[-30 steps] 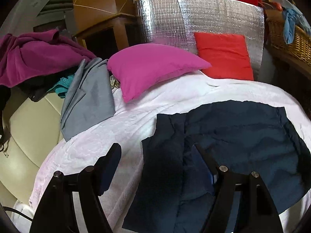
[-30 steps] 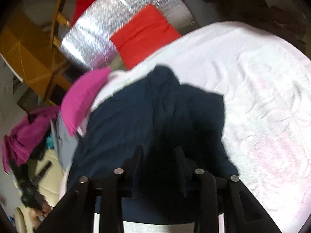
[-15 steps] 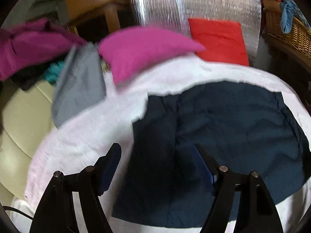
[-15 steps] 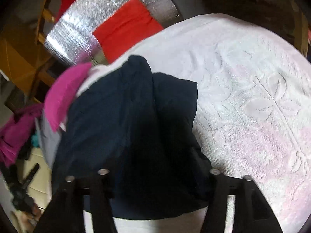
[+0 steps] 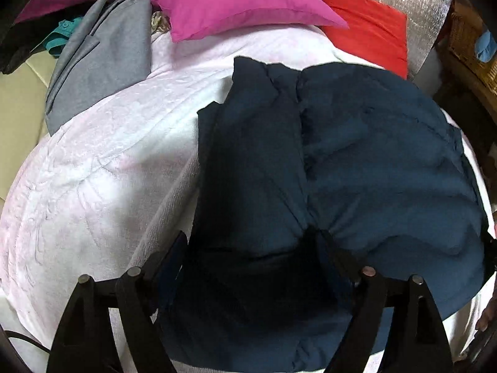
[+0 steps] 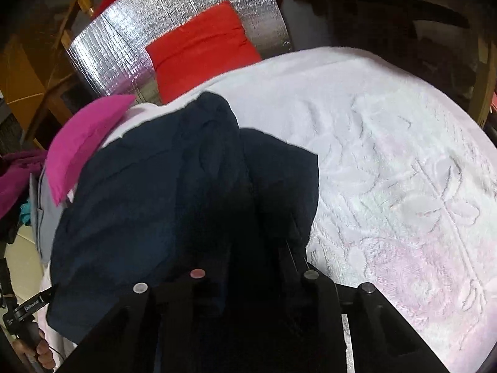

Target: Fold large clothes

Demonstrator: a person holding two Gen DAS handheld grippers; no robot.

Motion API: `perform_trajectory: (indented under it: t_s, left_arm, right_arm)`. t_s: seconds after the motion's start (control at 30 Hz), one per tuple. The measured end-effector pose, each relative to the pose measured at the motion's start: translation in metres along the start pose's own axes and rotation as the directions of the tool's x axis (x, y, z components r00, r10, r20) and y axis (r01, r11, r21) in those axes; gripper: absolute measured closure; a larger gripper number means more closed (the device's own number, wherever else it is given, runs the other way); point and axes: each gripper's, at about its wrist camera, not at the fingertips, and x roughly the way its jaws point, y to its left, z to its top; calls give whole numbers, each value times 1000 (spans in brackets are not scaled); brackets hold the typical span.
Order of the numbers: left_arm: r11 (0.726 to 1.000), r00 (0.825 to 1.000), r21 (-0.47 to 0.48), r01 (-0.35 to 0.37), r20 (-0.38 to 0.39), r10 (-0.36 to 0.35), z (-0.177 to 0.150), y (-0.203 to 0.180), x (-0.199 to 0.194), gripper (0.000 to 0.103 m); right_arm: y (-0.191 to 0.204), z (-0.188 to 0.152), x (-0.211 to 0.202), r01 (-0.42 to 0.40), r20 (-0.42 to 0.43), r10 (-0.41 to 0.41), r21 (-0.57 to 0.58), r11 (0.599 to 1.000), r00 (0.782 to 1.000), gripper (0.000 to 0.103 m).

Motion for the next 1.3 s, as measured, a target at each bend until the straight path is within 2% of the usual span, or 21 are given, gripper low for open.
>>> perform_trajectory:
  t_s: [0.1, 0.17, 0.2, 0.23, 0.3, 0.37, 0.47, 0.53, 0.97, 1.3]
  left_arm:
    - [1000, 999, 17, -24, 45, 23, -8, -1, -17, 18]
    - [996, 991, 53, -72, 120, 65, -13, -4, -35, 18]
    - [994, 984, 71, -89, 160, 77, -16, -7, -45, 18]
    - [991, 978, 85, -100, 193, 82, -18, -9, -54, 18]
    - [990, 968, 96, -108, 238, 83, -22, -13, -68, 18]
    - [989, 959, 104, -101, 274, 69, -26, -18, -80, 18]
    - [986, 947, 128, -111, 316, 66, -29, -26, -91, 18]
    - [982, 941, 150, -113, 335, 57, -29, -29, -94, 18]
    - [969, 945, 231, -86, 326, 6, -29, -56, -94, 18]
    - [963, 951, 252, -95, 310, 13, -30, -68, -85, 18]
  right_arm:
    - [-5, -1, -13, -24, 2, 24, 39, 999, 1000, 71]
    - [-8, -3, -27, -39, 6, 39, 59, 997, 999, 61]
    - [-8, -4, -38, -45, 33, 43, 61, 997, 999, 51]
    - [-7, -5, -47, -47, 63, 43, 56, 997, 997, 47]
    - [-3, -8, -65, -64, 114, 59, 45, 997, 992, 47]
    - [1, -11, -78, -116, 146, 108, 46, 992, 983, 47]
    - [19, -18, -83, -162, 145, 162, -10, 987, 976, 47]
    - [34, -22, -80, -175, 112, 180, -51, 983, 977, 60]
    - [83, -35, -32, -271, -69, 265, -105, 957, 962, 62]
    - [89, -35, -3, -282, -125, 270, -86, 956, 955, 61]
